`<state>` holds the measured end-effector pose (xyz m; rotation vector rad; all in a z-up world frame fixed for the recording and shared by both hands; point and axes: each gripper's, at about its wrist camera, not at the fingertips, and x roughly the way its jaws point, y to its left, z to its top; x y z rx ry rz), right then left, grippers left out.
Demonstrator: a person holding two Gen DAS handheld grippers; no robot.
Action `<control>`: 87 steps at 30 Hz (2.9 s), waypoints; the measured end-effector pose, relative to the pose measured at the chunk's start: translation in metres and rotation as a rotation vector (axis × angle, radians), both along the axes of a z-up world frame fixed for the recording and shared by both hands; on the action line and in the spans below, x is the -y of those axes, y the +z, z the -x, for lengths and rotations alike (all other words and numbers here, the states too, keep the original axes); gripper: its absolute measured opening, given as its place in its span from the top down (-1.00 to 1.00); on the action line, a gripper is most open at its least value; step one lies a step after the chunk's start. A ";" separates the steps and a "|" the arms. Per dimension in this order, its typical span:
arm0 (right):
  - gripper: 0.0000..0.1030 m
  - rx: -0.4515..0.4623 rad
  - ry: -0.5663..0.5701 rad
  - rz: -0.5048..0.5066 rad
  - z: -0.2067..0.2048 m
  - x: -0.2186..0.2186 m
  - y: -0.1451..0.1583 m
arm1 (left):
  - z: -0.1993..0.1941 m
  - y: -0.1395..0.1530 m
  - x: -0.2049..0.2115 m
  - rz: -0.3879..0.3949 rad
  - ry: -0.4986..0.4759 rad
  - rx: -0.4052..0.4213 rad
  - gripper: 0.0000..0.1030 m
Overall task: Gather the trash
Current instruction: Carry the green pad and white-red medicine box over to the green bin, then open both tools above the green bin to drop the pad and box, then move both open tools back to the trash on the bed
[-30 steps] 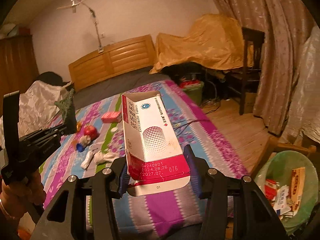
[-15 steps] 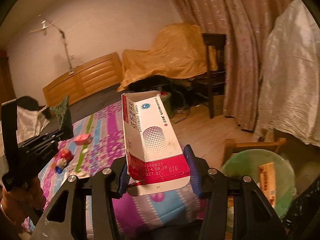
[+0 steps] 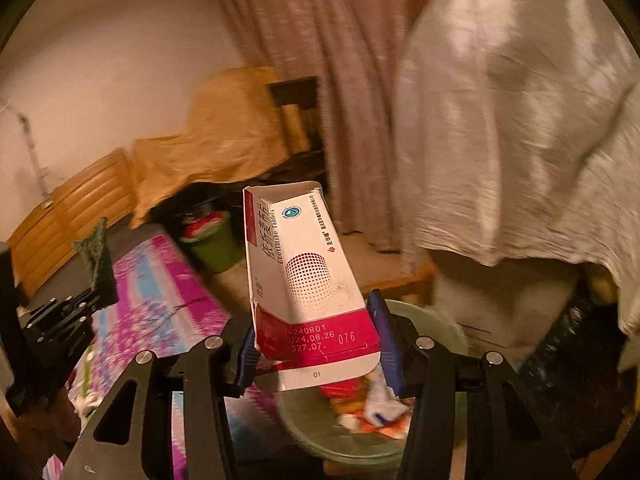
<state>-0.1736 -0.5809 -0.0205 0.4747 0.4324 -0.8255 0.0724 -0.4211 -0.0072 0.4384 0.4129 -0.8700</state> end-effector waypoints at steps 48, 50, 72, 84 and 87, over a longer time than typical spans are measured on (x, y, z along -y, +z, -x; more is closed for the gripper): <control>-0.55 -0.038 -0.110 -0.192 0.030 0.044 -0.070 | 0.061 -0.068 0.120 -0.184 -0.387 -0.188 0.36; -0.55 -0.029 -0.123 -0.200 0.034 0.046 -0.072 | 0.060 -0.069 0.119 -0.185 -0.381 -0.190 0.36; -0.56 0.024 -0.116 0.162 -0.003 -0.050 -0.042 | 0.022 -0.071 0.010 -0.041 0.002 0.003 -0.04; -0.68 -0.063 0.193 0.236 -0.105 -0.152 -0.052 | -0.046 -0.093 -0.142 -0.033 0.360 -0.094 -0.08; -0.68 -0.094 0.284 0.222 -0.135 -0.177 -0.061 | -0.060 -0.098 -0.193 -0.026 0.454 -0.124 -0.09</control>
